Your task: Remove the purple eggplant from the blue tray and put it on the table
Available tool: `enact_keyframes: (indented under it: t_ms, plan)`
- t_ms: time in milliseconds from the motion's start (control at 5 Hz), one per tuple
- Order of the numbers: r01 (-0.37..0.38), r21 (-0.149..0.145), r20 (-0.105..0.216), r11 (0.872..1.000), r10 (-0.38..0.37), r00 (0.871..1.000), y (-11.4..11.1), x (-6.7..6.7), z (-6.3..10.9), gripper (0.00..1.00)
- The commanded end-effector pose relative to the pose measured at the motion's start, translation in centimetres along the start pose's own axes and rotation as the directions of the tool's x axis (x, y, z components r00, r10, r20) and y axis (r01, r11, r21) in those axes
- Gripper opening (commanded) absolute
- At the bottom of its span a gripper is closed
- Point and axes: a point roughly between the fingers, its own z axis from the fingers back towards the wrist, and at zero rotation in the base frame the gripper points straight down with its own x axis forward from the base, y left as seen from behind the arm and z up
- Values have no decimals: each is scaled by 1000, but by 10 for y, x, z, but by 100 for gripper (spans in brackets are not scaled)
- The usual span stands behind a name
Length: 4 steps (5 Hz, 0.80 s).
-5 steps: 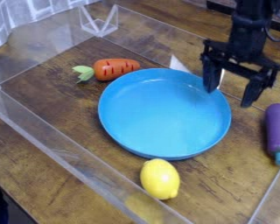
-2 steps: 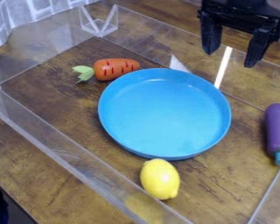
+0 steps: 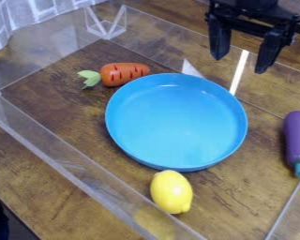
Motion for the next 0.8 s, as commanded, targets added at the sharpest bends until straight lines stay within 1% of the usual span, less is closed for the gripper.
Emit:
enact_keyframes:
  t_ms: [0, 200, 400, 600]
  plan:
    - [-13, -12, 55, 1000, 14, 998, 7, -1, 24, 100]
    - [-28, -16, 55, 999, 29, 998, 12, -6, 28, 100]
    - [-43, -16, 71, 999, 44, 996, 16, -12, 38, 100]
    - [-55, -12, 89, 998, 55, 995, 24, -24, 39, 100]
